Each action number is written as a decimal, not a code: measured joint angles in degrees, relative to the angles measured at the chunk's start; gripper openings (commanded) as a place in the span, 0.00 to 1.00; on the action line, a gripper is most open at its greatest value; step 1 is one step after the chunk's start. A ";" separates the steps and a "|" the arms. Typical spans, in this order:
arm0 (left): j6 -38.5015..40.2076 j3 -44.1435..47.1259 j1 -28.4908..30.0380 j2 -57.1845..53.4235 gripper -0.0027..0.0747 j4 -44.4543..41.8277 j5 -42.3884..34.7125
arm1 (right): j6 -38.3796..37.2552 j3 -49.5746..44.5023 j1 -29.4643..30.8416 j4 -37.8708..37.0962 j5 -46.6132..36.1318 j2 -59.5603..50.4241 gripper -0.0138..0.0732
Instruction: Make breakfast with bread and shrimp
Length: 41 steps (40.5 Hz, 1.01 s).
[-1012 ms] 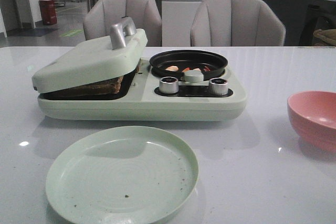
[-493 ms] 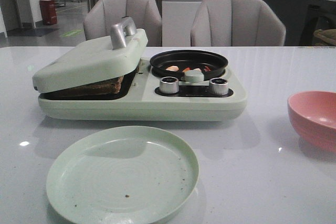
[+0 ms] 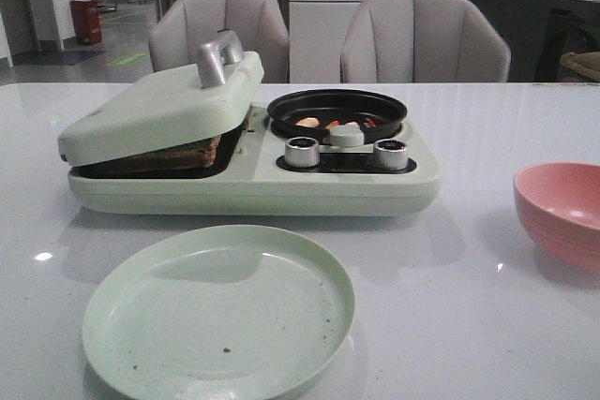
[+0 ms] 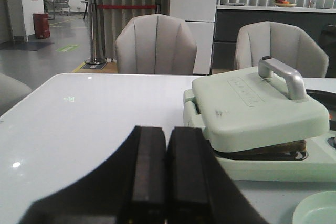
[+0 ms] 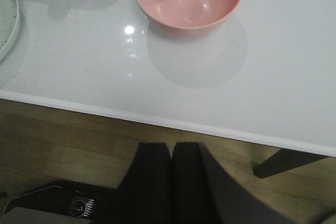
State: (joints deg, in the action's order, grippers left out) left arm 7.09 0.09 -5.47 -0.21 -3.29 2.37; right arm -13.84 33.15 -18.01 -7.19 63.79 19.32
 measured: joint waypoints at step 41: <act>0.00 0.00 0.00 0.00 0.17 0.00 0.00 | 25.55 -16.73 22.66 17.34 -36.58 -17.72 0.18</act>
State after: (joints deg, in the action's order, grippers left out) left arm 7.09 0.09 -5.47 -0.21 -3.29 2.37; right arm 11.71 16.41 4.64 10.15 27.21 1.60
